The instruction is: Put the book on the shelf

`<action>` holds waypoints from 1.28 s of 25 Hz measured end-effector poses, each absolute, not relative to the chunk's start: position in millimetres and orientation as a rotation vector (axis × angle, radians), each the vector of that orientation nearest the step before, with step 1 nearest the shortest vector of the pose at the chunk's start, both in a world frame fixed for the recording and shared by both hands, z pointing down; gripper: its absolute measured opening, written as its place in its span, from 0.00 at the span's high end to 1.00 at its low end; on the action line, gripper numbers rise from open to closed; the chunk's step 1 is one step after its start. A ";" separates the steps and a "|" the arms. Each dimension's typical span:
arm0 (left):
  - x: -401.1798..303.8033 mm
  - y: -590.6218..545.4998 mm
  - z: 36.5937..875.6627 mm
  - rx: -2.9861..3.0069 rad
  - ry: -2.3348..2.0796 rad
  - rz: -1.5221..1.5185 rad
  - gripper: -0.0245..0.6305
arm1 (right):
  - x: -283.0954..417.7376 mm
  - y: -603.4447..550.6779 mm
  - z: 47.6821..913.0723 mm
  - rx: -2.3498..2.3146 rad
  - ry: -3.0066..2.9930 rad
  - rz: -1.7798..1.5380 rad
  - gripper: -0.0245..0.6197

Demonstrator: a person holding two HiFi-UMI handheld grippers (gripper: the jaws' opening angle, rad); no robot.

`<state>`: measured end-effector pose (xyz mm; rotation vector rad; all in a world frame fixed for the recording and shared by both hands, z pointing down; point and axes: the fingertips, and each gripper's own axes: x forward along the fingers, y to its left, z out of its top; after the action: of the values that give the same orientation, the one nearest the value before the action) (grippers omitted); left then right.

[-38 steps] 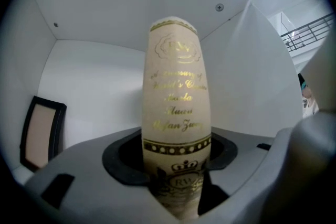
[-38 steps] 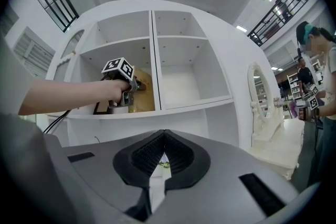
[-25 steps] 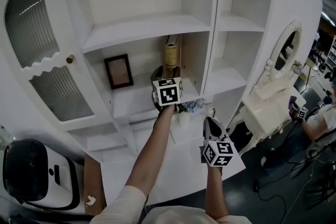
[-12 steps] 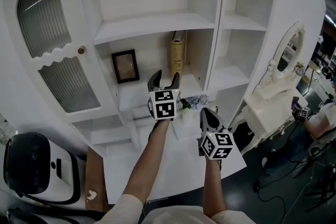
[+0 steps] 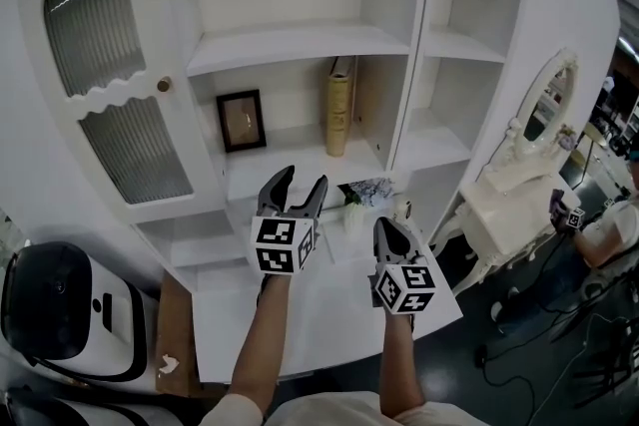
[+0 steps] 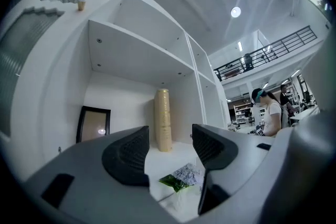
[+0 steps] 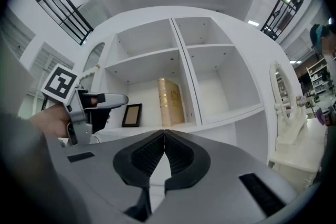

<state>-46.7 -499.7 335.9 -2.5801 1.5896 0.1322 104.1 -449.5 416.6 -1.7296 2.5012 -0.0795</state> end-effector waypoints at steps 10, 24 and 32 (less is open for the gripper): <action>-76.1 -444.7 403.0 -2.575 1.619 0.123 0.55 | 94.1 -439.3 441.0 -1.722 2.534 -0.114 0.92; -80.1 -387.2 424.9 -2.625 1.571 0.127 0.55 | 80.9 -424.7 446.1 -1.684 2.549 -0.117 0.92; -77.1 -379.1 424.4 -2.636 1.542 0.158 0.55 | 74.5 -419.5 448.3 -1.678 2.566 -0.110 0.92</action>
<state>-77.1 -379.1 424.4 -2.6355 1.5421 0.1583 74.5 -419.5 448.3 -1.6785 2.5659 -0.1101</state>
